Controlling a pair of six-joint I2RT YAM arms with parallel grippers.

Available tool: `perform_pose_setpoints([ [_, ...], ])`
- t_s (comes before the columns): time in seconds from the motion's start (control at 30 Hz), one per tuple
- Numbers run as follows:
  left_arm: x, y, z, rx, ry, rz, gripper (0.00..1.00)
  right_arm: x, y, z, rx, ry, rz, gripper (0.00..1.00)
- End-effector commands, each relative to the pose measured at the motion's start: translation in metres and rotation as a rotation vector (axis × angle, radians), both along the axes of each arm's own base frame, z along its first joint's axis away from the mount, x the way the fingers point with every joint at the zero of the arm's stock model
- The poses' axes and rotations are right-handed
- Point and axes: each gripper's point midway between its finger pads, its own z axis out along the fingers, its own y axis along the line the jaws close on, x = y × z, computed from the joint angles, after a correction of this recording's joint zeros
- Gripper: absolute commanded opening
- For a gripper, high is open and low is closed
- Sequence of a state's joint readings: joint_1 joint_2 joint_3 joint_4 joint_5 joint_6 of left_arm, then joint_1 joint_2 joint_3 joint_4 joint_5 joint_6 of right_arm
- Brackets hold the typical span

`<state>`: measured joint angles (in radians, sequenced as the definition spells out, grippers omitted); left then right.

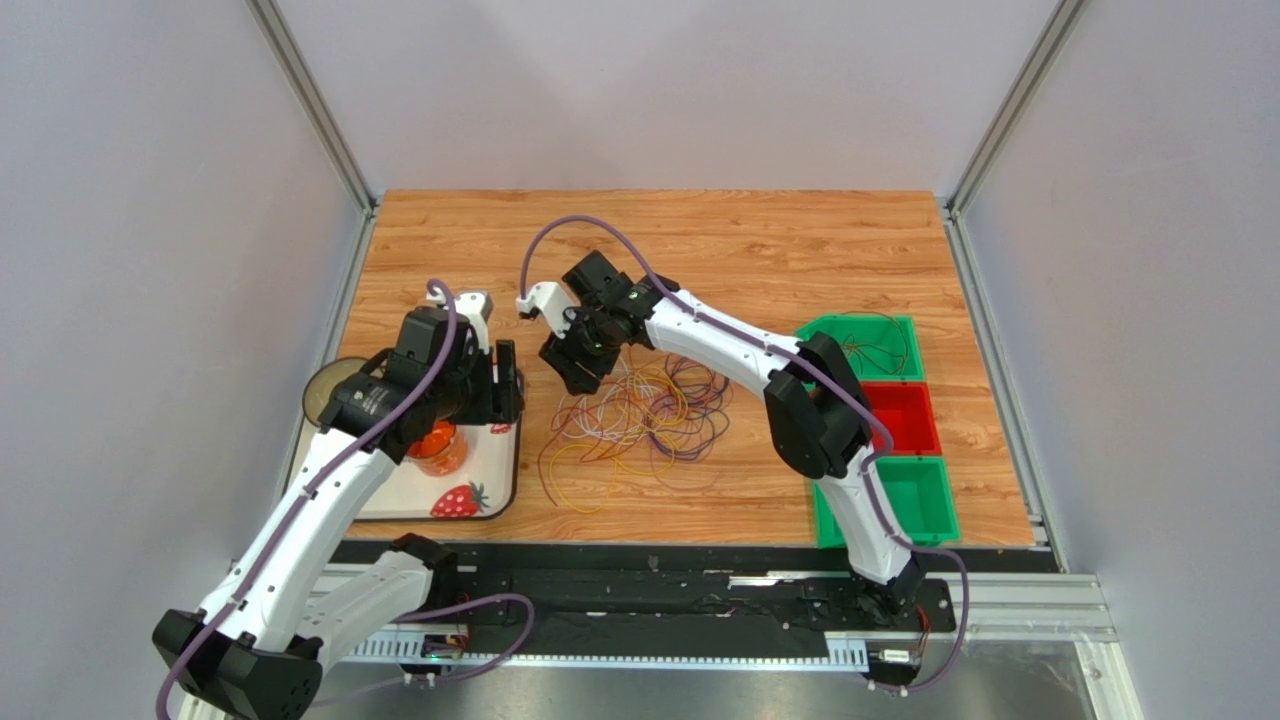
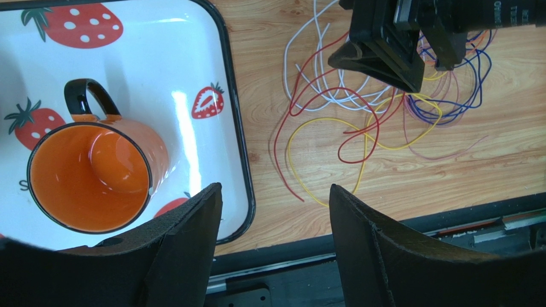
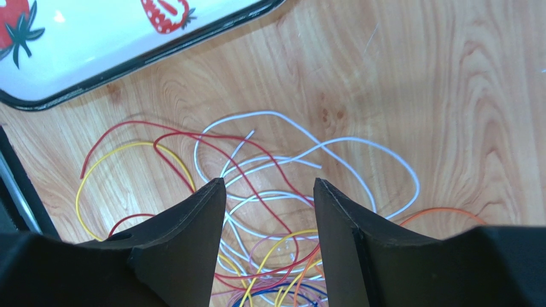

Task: Untangle the cables
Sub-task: Pick up the cable from the cable.

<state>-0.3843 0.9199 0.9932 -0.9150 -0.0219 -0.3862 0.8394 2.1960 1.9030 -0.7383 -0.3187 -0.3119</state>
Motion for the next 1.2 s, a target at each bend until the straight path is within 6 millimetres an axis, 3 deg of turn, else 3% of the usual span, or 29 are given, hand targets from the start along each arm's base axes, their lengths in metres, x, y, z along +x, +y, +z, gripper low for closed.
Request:
perform_pose_setpoints([
  [0.0,0.005,-0.002,0.004,-0.006,-0.026,-0.016,0.71,0.021,0.007,0.0,0.03,-0.023,-0.004,0.57],
  [0.23,0.006,-0.002,0.0,-0.001,-0.012,-0.016,0.7,0.023,0.002,-0.015,0.012,0.034,-0.005,0.59],
  [0.4,0.006,-0.002,0.0,0.001,-0.01,-0.015,0.7,0.013,-0.006,-0.018,0.002,0.07,0.002,0.59],
  [0.93,0.005,-0.002,0.002,-0.002,-0.018,-0.015,0.7,-0.019,-0.022,-0.005,0.026,0.174,0.026,0.59],
  [1.17,0.005,-0.002,0.003,-0.006,-0.023,-0.015,0.7,-0.03,-0.019,-0.022,-0.022,0.174,0.03,0.59],
])
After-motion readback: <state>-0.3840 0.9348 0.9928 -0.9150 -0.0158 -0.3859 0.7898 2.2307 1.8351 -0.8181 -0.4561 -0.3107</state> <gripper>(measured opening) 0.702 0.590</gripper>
